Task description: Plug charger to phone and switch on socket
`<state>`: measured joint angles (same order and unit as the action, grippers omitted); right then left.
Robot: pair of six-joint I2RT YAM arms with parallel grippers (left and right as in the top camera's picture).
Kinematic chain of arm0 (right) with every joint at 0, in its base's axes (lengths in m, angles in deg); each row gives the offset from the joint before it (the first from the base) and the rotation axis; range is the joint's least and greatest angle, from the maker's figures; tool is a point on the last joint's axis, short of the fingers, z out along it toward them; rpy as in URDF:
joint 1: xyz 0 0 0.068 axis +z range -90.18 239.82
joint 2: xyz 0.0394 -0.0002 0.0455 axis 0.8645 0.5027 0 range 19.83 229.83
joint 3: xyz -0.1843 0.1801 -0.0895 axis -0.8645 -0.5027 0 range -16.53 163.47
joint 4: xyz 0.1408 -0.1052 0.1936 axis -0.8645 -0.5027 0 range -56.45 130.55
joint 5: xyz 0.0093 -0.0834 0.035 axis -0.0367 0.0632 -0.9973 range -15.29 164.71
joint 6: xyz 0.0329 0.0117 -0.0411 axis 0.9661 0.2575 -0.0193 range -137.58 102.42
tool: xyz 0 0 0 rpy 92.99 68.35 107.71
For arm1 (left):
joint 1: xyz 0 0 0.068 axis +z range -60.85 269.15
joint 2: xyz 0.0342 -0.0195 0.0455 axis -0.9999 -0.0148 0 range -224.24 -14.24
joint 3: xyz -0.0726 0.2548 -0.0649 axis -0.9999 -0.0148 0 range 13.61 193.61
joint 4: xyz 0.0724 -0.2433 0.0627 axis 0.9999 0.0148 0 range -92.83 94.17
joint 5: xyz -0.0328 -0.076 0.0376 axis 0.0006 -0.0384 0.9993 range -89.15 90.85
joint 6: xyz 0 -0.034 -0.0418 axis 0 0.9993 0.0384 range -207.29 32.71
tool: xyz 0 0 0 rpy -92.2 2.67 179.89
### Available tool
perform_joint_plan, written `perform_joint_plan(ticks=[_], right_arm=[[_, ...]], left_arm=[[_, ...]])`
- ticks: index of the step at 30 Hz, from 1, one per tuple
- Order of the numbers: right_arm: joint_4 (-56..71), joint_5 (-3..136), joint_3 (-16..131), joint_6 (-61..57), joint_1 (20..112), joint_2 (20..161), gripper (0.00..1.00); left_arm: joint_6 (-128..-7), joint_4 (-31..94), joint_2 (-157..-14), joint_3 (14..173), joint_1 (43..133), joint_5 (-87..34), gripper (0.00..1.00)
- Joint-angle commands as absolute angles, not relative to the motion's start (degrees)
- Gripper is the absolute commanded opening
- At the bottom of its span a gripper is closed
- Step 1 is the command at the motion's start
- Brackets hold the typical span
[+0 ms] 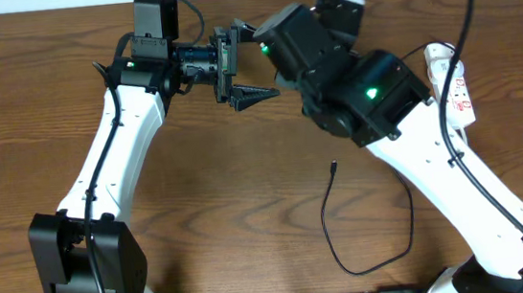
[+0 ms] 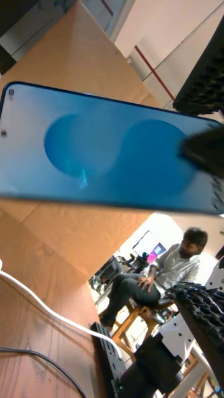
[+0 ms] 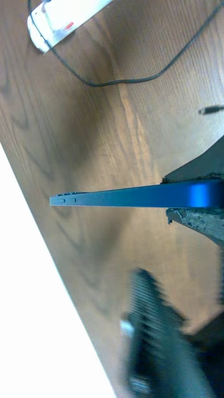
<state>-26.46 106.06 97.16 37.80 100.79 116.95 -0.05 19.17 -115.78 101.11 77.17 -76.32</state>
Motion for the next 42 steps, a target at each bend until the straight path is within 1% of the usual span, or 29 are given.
perform_joint_plan(ticks=[1, 4, 7, 8, 9, 10, 11, 14, 19, 21, 30, 33, 36, 40, 41, 42], right_arm=[[-25.4, 109.9, 98.3, 52.3, 99.5, 116.6, 0.01], [-24.8, 109.8, 98.3, 62.0, 99.4, 116.3, 0.01], [-23.2, 108.0, 98.3, 67.0, 99.4, 115.8, 0.02], [-22.9, 107.0, 98.3, 67.9, 99.4, 115.7, 0.01], [-22.8, 105.6, 98.3, 69.9, 99.4, 115.3, 0.01], [-23.0, 105.0, 98.3, 71.4, 99.4, 115.2, 0.01], [-23.2, 104.3, 98.3, 73.8, 99.4, 114.9, 0.01], [-23.9, 104.1, 98.3, 78.5, 99.4, 114.3, 0.01], [-28.2, 102.5, 98.3, 90.5, 99.6, 113.9, 0.02], [-28.2, 101.8, 98.3, 92.4, 99.6, 113.9, 0.01], [-26.5, 95.7, 98.3, 93.8, 99.6, 113.8, 0.01], [-26.5, 93.8, 98.3, 94.7, 99.6, 113.8, 0.01], [-26.5, 93.3, 98.3, 95.1, 99.6, 113.8, 0.01], [-26.3, 93.0, 98.3, 97.5, 99.6, 113.8, 0.01], [-26.1, 93.0, 98.3, 97.5, 99.6, 113.8, 0.01], [-25.9, 93.0, 98.3, 97.5, 99.6, 113.8, 0.01]], left_arm=[[0.9, 18.9, -114.1, 101.9, 77.4, -75.7, 0.86], [5.3, 18.9, -114.1, 101.9, 77.4, -75.8, 0.86], [11.2, 18.9, -114.1, 101.9, 77.4, -75.8, 0.86], [13.3, 18.9, -114.1, 101.9, 77.4, -75.8, 0.78], [15.3, 18.9, -114.1, 101.9, 77.4, -75.8, 0.64], [16.5, 18.9, -114.1, 101.9, 77.4, -75.8, 0.58], [17.9, 18.9, -114.1, 101.9, 77.4, -75.7, 0.56], [19.8, 18.9, -114.1, 101.9, 77.4, -75.7, 0.56], [20.6, 18.9, -114.1, 101.9, 77.4, -75.8, 0.56], [20.6, 18.9, -114.1, 101.9, 77.4, -75.8, 0.56], [20.6, 18.6, -114.1, 101.9, 77.4, -74.8, 0.55], [20.9, 16.3, -114.1, 101.9, 77.4, -74.8, 0.55], [21.9, 13.9, -114.1, 101.9, 77.4, -75.7, 0.56], [22.3, 13.9, -114.1, 101.9, 77.4, -76.2, 0.56], [22.3, 13.9, -114.1, 101.9, 77.4, -76.3, 0.55], [22.3, 13.9, -114.1, 101.9, 77.3, -76.2, 0.52]])
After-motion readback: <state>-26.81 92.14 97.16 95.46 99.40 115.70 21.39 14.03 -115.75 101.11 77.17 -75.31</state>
